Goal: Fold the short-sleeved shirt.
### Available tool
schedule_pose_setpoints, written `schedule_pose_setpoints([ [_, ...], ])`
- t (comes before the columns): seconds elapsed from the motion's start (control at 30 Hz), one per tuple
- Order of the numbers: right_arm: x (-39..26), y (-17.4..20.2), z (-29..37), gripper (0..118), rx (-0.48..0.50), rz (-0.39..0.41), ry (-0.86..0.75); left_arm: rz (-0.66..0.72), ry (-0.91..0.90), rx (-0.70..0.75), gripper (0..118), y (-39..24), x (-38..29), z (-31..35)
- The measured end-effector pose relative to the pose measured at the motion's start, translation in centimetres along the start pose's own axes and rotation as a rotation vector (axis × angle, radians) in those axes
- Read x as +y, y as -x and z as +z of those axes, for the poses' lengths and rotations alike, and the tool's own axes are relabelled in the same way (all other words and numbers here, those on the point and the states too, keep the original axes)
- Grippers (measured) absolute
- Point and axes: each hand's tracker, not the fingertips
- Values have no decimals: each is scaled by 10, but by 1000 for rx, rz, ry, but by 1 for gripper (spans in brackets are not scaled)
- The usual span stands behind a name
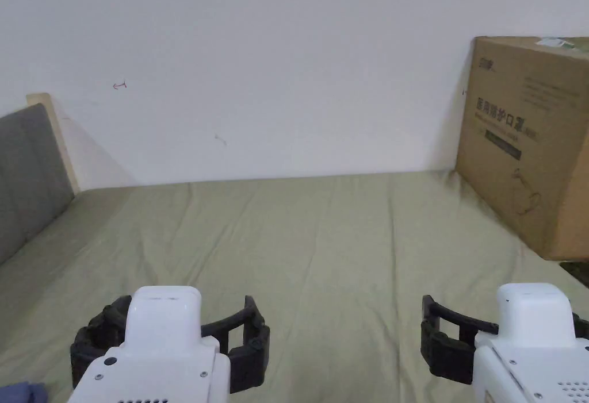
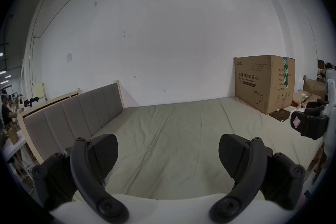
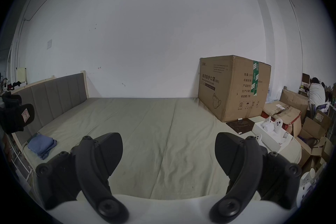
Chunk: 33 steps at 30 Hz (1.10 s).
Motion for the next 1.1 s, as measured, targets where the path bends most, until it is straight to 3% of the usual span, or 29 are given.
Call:
schedule_pose_setpoints([
  [0.37, -9, 2, -1, 105, -3, 6, 24, -4, -14, -34, 113, 0, -4, 1],
  [0.93, -8, 6, 2, 105, -1, 5, 20, 125, -34, -67, 114, 4, -7, 3],
  [1.1, -9, 7, 3, 105, 1, 14, 21, 44, -106, 15, 114, -2, -9, 4],
])
